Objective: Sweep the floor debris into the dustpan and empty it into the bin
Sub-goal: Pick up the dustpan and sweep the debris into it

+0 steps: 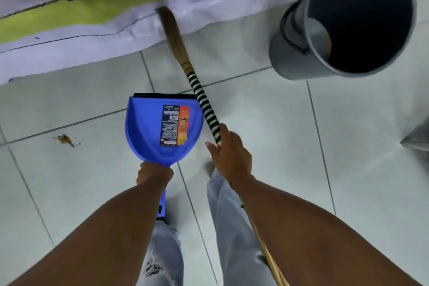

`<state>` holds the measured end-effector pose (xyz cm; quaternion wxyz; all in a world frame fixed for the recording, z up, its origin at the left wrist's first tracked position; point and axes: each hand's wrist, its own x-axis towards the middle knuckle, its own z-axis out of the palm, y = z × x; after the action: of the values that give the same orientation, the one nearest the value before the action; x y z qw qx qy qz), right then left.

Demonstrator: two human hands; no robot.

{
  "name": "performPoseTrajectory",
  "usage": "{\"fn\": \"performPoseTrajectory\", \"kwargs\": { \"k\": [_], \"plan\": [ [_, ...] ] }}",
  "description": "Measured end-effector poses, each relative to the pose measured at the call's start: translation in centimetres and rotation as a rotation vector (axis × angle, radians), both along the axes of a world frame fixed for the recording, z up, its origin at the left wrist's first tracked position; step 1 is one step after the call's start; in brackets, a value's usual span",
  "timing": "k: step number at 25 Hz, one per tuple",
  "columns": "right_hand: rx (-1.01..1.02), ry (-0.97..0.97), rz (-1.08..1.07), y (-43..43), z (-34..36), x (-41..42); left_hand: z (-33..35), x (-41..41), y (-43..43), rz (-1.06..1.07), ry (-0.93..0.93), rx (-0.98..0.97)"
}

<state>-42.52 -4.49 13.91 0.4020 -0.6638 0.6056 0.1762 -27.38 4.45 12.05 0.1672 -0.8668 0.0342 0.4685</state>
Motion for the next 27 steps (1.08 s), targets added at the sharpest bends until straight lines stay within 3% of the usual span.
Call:
{"fn": "performPoseTrajectory", "kwargs": {
  "k": [4, 10, 15, 18, 24, 27],
  "plan": [
    [-0.288, -0.014, 0.272, 3.6, 1.2, 6.1, 1.0, 4.6, 7.6, 0.051, 0.0, -0.135],
    [-0.099, -0.103, 0.254, 14.3, 1.0, 18.8, 2.4, 11.8, 20.5, 0.099, -0.077, -0.246],
    [-0.178, -0.093, 0.447, 20.7, -2.6, 25.6, -0.4, 15.0, 29.6, 0.133, -0.132, -0.256],
    [-0.28, -0.017, 0.487, 21.1, -6.2, 26.2, -3.1, 15.5, 33.2, 0.214, -0.126, -0.223],
    [-0.201, 0.337, 0.685, 21.1, -12.8, 26.8, -9.3, 18.1, 36.0, 0.386, -0.125, -0.189],
    [-0.158, 0.424, 0.617, 21.1, -14.8, 27.3, -12.0, 20.5, 35.6, 0.359, -0.133, -0.167]
  ]
}}
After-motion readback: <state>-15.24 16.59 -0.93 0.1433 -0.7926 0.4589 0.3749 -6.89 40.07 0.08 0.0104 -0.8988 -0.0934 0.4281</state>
